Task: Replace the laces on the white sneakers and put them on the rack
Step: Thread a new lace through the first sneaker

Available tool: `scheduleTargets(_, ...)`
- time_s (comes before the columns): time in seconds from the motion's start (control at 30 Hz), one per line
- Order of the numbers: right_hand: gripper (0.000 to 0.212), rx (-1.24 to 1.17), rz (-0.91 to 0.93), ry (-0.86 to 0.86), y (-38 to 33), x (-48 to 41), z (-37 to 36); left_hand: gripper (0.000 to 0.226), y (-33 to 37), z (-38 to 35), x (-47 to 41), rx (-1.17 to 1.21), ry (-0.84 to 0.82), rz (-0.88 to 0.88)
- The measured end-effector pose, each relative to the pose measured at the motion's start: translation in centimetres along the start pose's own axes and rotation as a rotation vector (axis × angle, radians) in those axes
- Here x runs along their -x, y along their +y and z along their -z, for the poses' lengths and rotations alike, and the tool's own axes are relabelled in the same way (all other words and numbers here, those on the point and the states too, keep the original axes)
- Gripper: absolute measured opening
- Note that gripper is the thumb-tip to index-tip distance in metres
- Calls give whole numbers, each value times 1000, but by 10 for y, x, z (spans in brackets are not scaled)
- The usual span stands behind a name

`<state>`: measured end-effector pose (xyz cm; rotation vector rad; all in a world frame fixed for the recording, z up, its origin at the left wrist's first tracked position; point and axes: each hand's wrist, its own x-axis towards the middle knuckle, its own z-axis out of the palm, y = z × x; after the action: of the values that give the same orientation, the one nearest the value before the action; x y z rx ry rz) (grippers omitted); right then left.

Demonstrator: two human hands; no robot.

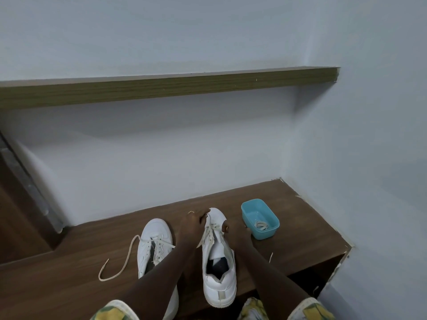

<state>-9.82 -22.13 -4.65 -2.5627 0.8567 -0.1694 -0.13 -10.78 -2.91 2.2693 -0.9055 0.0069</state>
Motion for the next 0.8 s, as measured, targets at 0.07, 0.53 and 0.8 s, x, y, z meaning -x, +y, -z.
scheduleTargets(0.07,25,25,-53,16,3,2,2,32,-3,3,0,-30,7,16)
scheduleTargets(0.53,26,221,-356,3,14,8,3,23,-18,12,8,-135,5,22)
scheduleTargets(0.8,31,-16,-4,-10,-6,-1,-1,25,-16,18,9,-37,-8,37)
